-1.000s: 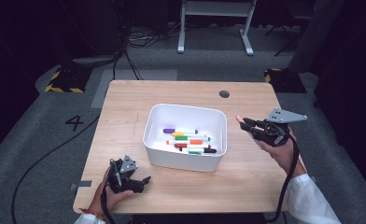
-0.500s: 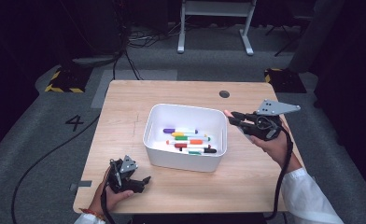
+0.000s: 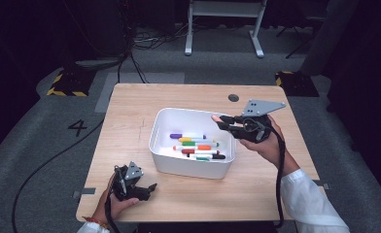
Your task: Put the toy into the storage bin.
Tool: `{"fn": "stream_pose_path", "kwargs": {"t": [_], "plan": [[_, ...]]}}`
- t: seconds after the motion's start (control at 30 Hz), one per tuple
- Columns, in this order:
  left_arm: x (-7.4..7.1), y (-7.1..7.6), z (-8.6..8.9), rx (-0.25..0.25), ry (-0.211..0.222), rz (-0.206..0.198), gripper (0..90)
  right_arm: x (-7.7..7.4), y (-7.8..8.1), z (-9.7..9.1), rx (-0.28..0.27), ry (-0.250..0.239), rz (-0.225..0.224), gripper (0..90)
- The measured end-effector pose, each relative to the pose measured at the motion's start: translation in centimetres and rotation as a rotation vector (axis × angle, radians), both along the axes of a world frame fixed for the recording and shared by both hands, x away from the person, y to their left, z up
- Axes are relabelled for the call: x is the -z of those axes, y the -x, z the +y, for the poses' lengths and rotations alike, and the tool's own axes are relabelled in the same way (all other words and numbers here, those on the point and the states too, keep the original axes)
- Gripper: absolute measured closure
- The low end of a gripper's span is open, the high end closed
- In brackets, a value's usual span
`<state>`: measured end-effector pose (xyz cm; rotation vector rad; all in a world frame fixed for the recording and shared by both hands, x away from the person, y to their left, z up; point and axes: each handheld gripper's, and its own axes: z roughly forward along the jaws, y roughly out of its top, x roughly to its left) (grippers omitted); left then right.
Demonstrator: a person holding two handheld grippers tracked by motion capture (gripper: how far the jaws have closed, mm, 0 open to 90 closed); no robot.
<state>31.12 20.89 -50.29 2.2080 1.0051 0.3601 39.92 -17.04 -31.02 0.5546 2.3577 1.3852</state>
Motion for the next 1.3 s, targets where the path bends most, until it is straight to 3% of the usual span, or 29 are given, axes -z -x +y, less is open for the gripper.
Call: {"fn": "stream_pose_path", "kwargs": {"t": [0.3,0.7,1.3], "plan": [[0.0,0.0,0.0,0.000,0.000,-0.001,14.7,0.1,-0.4,3.1,-0.044,0.050,0.019,74.9],[0.0,0.0,0.0,0.000,0.000,-0.001,14.7,1.8,-0.6,7.0,-0.090,0.127,0.062,74.9],[0.0,0.0,0.0,0.000,0.003,0.001,14.6,4.8,-1.0,10.0,-0.156,0.321,0.170,74.9]]}}
